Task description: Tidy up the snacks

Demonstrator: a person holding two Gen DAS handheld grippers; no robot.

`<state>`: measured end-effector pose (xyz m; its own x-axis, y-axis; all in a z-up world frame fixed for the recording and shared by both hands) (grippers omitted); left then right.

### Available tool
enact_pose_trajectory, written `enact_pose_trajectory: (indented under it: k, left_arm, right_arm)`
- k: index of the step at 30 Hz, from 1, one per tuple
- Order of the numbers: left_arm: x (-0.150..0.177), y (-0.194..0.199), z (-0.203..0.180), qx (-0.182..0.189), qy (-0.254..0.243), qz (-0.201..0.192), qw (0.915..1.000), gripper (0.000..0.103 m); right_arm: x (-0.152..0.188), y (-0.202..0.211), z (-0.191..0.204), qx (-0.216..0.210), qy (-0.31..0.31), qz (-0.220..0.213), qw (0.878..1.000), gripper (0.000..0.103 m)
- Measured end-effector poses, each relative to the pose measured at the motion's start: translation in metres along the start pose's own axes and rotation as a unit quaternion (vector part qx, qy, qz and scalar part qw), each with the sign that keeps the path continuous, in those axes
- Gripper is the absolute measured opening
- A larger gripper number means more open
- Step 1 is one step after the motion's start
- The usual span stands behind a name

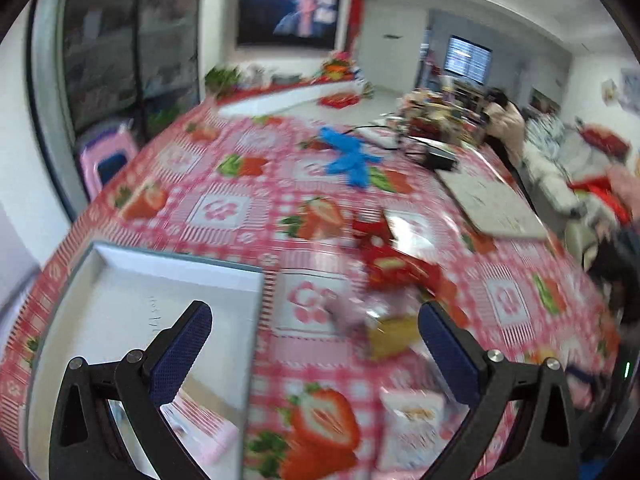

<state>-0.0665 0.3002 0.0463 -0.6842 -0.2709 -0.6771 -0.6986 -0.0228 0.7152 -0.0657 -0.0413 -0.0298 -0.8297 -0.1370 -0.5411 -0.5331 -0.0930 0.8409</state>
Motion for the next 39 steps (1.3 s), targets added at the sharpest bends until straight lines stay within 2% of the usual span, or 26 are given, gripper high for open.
enact_pose_trajectory:
  k: [1,3,5,6,8,12,14,16,19,23,25,30,34,39]
  left_arm:
    - [-0.006,-0.007,0.014,0.008,0.031,0.013,0.9994,0.103]
    - [-0.017,-0.029,0.046,0.059,0.117,0.046,0.9903,0.103]
    - [-0.017,-0.044,0.061,0.081,0.156,0.064,0.9823,0.103]
    - [-0.015,-0.053,0.065,0.078,0.163,0.072,0.981,0.103]
    - [-0.013,-0.069,0.064,0.064,0.151,0.08,0.9832,0.103]
    - [-0.012,-0.09,0.049,0.07,0.121,0.088,0.9863,0.103]
    - [-0.018,-0.091,0.041,0.088,0.111,0.084,0.9864,0.103]
    - [-0.025,-0.09,0.032,0.085,0.099,0.072,0.9888,0.103]
    - [-0.02,-0.081,0.016,0.082,0.076,0.085,0.9901,0.103]
    - [0.009,-0.051,-0.016,0.049,-0.001,0.095,0.9943,0.103]
    - [0.031,-0.031,-0.032,0.048,-0.035,0.095,0.9937,0.103]
    - [0.081,-0.008,-0.063,0.048,-0.079,0.114,0.9892,0.103]
    - [0.101,-0.012,-0.073,0.023,-0.097,0.129,0.9866,0.103]
    - [0.111,-0.021,-0.07,0.009,-0.075,0.146,0.9864,0.103]
  right_arm:
    - [0.0,0.0,0.0,0.0,0.0,0.0,1.0,0.103]
    - [0.0,0.0,0.0,0.0,0.0,0.0,1.0,0.103]
    - [0.0,0.0,0.0,0.0,0.0,0.0,1.0,0.103]
    - [0.0,0.0,0.0,0.0,0.0,0.0,1.0,0.103]
    - [0.0,0.0,0.0,0.0,0.0,0.0,1.0,0.103]
    - [0.0,0.0,0.0,0.0,0.0,0.0,1.0,0.103]
    - [0.0,0.0,0.0,0.0,0.0,0.0,1.0,0.103]
    - [0.0,0.0,0.0,0.0,0.0,0.0,1.0,0.103]
    - [0.0,0.0,0.0,0.0,0.0,0.0,1.0,0.103]
    - [0.0,0.0,0.0,0.0,0.0,0.0,1.0,0.103]
    - [0.0,0.0,0.0,0.0,0.0,0.0,1.0,0.103]
    - [0.0,0.0,0.0,0.0,0.0,-0.001,1.0,0.103]
    - [0.0,0.0,0.0,0.0,0.0,-0.001,1.0,0.103]
    - [0.001,0.0,0.0,0.0,0.0,-0.001,1.0,0.103]
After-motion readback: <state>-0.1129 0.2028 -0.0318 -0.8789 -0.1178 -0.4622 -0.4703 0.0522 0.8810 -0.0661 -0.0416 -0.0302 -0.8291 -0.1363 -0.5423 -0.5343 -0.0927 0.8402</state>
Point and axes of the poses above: each gripper's, at about its wrist camera, not at the fingertips, and y roughly against the way its jaws point, z to its left, x to its underside, the point moved 5 cm from there along -y, roughly the way its jaws point
